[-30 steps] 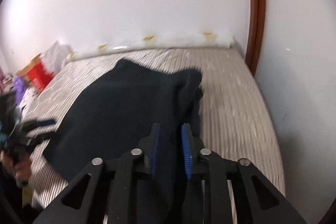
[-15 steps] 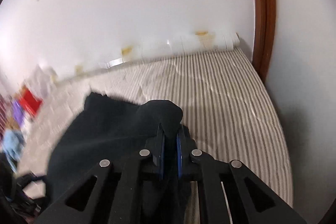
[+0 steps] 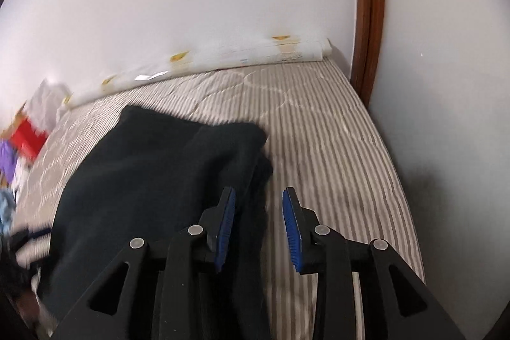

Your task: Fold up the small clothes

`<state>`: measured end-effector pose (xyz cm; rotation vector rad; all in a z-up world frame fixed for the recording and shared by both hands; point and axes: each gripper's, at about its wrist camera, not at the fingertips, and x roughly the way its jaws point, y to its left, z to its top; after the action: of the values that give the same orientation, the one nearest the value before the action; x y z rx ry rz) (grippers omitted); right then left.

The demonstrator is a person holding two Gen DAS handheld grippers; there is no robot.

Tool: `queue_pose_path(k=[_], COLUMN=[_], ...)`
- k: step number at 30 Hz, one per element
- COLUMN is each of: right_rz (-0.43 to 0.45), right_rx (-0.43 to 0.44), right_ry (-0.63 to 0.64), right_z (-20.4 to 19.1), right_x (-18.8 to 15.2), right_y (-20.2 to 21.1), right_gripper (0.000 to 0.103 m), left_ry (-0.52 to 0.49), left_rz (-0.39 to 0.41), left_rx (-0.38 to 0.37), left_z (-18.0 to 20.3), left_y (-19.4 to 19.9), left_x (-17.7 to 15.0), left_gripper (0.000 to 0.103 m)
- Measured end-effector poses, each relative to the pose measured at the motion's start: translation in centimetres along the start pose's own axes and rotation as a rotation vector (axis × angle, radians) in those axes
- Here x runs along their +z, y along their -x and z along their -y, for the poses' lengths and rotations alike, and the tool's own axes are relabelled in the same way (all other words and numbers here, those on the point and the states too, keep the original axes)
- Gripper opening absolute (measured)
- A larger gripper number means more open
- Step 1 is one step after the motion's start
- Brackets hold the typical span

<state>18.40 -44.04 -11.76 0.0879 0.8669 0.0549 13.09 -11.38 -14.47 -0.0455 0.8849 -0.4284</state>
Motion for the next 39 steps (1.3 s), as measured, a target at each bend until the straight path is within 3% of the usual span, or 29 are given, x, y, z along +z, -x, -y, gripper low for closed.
queue_pose_path(k=[7,16,19,22,24,26,30,33,39], right_rz=[-0.023,0.038,0.066,0.099,0.12,0.145,0.167,0.183,0.194], right_rx=[-0.028,-0.163,-0.166,-0.17,-0.191,-0.207,-0.196,-0.195,-0.181], right_ry=[0.015,-0.075,-0.097,-0.114,-0.118,-0.118,-0.075,-0.069,-0.052], right_z=[-1.0,-1.0,-1.1,-1.9,-2.7,-3.5,-5.6,-6.7,-8.3], right_x=[-6.4,-8.9,-9.3,-9.1,-8.8,-8.4,-8.0,-7.9,-8.4], right_y=[5.0,13.7,16.7,19.7,21.7,23.3,25.7,26.7,26.9], right_gripper=[0.031,0.036,0.039,0.048,0.06,0.073,0.077,0.087,0.091], left_ry=[-0.018,-0.024,-0.029,-0.023,-0.022,-0.038,-0.057,-0.052,-0.042], left_rz=[0.011,0.05,0.071,0.086,0.1,0.114,0.138,0.144,0.143], left_rx=[0.047,0.122,0.145,0.164,0.178,0.203,0.234,0.231,0.233], left_z=[1.1,3.0,3.5,3.8,4.3,4.9,5.8,6.3,6.8], left_y=[2.4,8.9,11.6,14.0,15.5,16.9,18.6,19.1,19.4], left_x=[-0.2,0.8,1.0,1.3,1.4,1.4,1.3,1.3,0.8], left_gripper=[0.075,0.075,0.08,0.083,0.085,0.097,0.098,0.098,0.098])
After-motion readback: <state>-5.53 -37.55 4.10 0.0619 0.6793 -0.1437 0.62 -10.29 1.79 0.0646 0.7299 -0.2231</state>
